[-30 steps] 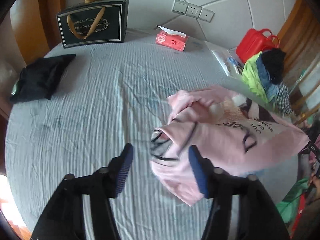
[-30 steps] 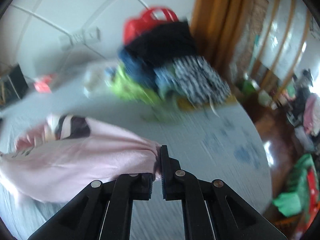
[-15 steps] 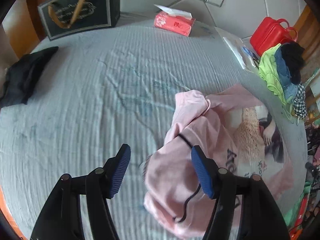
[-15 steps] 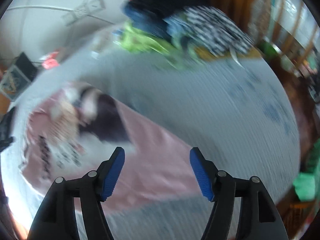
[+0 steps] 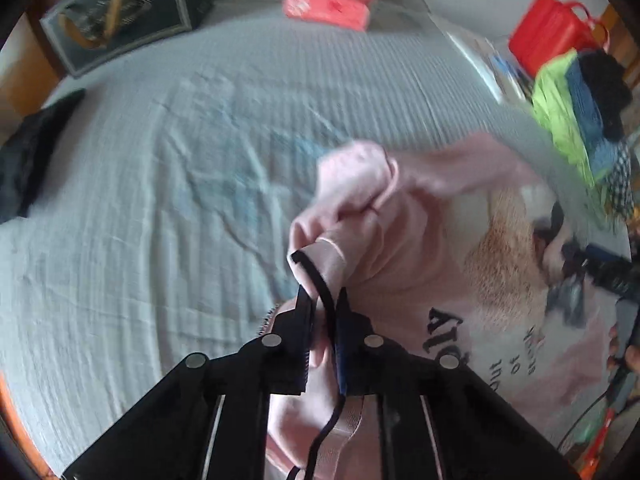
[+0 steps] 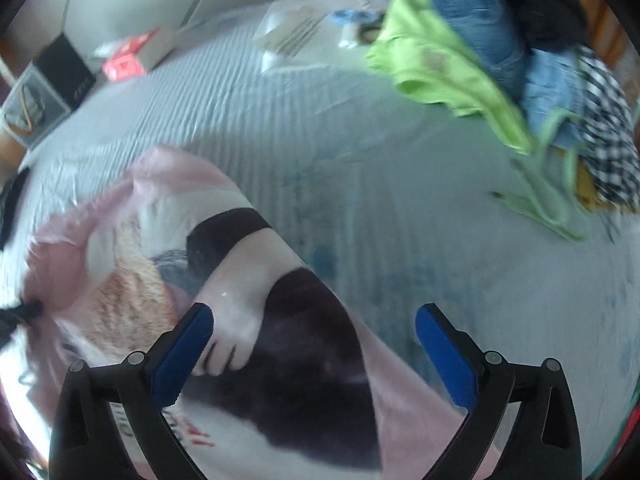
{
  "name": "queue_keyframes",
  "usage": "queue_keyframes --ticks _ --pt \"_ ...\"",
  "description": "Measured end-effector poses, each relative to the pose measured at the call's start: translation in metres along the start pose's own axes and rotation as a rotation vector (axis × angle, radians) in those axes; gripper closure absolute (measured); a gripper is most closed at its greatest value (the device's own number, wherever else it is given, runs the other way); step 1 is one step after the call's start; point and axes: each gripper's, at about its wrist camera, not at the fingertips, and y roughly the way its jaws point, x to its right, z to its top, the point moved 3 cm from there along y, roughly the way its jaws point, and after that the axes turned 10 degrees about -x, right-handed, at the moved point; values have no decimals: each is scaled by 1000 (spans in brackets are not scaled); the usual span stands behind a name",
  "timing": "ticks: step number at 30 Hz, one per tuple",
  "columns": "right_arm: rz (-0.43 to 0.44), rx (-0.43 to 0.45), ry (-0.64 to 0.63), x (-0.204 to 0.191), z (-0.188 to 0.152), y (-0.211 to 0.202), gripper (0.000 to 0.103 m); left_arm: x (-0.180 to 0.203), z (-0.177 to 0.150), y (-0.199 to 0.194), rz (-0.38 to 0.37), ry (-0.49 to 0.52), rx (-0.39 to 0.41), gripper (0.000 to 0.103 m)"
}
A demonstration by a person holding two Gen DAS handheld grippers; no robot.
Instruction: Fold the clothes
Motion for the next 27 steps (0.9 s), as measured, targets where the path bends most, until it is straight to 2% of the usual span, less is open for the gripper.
queue_keyframes --ticks 1,2,3,4,5,6,8,10,13,16,18,20,21,23,25,27 --pt "0 -6 -17 -7 0 2 31 -8 2 -14 5 -20 30 93" --pt "6 -11 -32 -14 -1 3 61 -16 4 -29 10 -33 61 93" --pt "26 -13 -44 -20 -3 1 82 -23 4 -47 26 -44 103 95" --pt "44 -12 -56 -28 -6 -4 89 -30 2 -66 81 -45 156 100" --pt "63 -3 -68 -34 -11 -13 93 -38 -2 -91 181 -41 228 100" --pt "93 6 -76 -38 -17 -21 93 -47 -7 -114 247 -33 286 100" --pt "200 16 -92 -46 -36 -43 93 -70 -17 -135 204 -51 276 100" --pt "244 5 -107 -49 -53 -52 93 -84 -24 -137 140 -53 232 100" --pt "189 11 -48 -31 -66 -52 89 -93 -29 -114 58 -78 143 100" --pt "135 13 62 4 -75 -50 69 -85 -28 -81 -115 -94 61 100" --pt "93 17 101 20 -78 -50 36 -77 -26 -62 -217 -100 23 100" --pt "55 20 129 32 -86 -50 15 -65 -24 -48 -280 -102 -4 100" --pt "45 22 141 38 -91 -51 14 -58 -24 -42 -303 -100 -8 100" --pt "47 23 149 48 -100 -52 14 -47 -22 -29 -300 -105 -18 100" --pt "73 28 148 49 -109 -53 14 -36 -19 -13 -238 -76 -27 100" --pt "99 28 133 46 -114 -50 14 -27 -21 4 -212 -56 -63 100"
